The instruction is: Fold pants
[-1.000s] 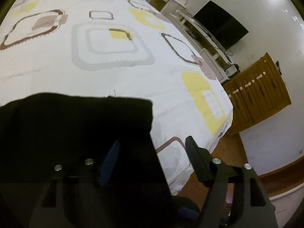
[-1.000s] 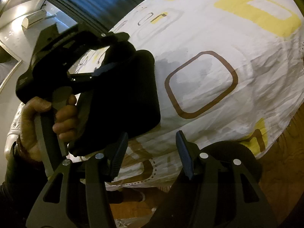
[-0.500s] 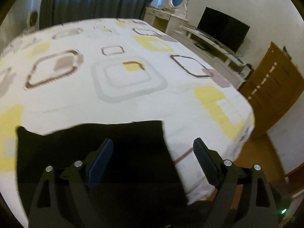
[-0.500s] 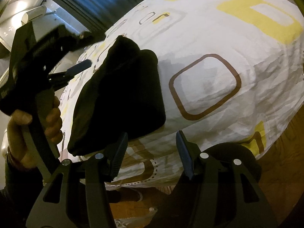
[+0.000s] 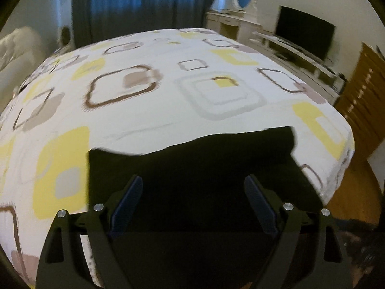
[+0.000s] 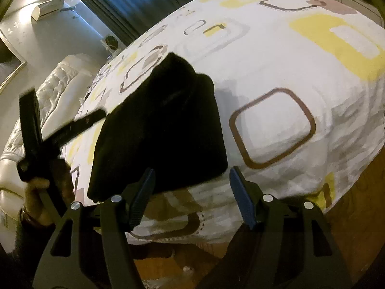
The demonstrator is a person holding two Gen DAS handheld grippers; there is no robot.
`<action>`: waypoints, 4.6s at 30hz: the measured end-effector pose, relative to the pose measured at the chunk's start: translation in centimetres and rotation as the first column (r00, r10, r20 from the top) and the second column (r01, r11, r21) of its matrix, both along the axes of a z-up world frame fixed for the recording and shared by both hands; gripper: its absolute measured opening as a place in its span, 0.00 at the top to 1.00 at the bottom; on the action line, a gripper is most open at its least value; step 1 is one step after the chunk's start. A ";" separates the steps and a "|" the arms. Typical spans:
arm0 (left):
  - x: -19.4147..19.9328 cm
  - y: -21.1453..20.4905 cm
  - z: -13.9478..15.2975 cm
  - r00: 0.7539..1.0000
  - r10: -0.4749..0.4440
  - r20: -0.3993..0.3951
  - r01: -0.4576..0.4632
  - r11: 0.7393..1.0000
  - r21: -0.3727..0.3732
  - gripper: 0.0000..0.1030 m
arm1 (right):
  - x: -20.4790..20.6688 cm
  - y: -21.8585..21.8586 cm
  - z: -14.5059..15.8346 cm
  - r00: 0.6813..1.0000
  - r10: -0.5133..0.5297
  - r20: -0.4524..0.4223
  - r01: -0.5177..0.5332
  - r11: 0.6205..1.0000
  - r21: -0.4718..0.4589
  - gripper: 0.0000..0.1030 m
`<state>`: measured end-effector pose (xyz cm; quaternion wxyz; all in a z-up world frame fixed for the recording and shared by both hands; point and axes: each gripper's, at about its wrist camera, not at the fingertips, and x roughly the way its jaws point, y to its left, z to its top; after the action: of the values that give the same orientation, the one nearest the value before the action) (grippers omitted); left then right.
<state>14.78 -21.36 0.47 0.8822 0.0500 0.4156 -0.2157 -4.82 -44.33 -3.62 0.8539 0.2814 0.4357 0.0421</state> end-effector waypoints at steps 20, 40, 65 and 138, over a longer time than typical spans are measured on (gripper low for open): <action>4.2 20.0 -6.4 0.925 0.105 -0.364 -0.250 0.891 -0.378 0.17 | 8.9 -6.5 -3.8 0.996 -0.004 -0.093 0.030 0.960 0.279 0.26; 5.6 16.4 -10.6 0.804 -0.219 -0.554 -0.214 0.762 -0.611 0.17 | 11.2 -6.8 -6.7 0.989 0.092 -0.112 -0.036 0.904 0.426 0.25; 5.5 14.2 -10.6 0.806 -0.265 -0.529 -0.122 0.800 -0.587 0.17 | 13.9 -8.2 -7.8 0.974 0.216 -0.073 -0.135 0.804 0.579 0.11; 6.1 11.6 -8.3 0.893 -0.094 -0.439 -0.090 0.921 -0.379 0.70 | 16.8 -2.4 -7.7 0.920 0.377 -0.108 -0.293 0.843 0.452 0.69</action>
<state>20.90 -9.71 -7.79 0.7541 -0.1769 0.5566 -0.3004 12.01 -46.77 -11.28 0.7044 0.3833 0.5389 0.2580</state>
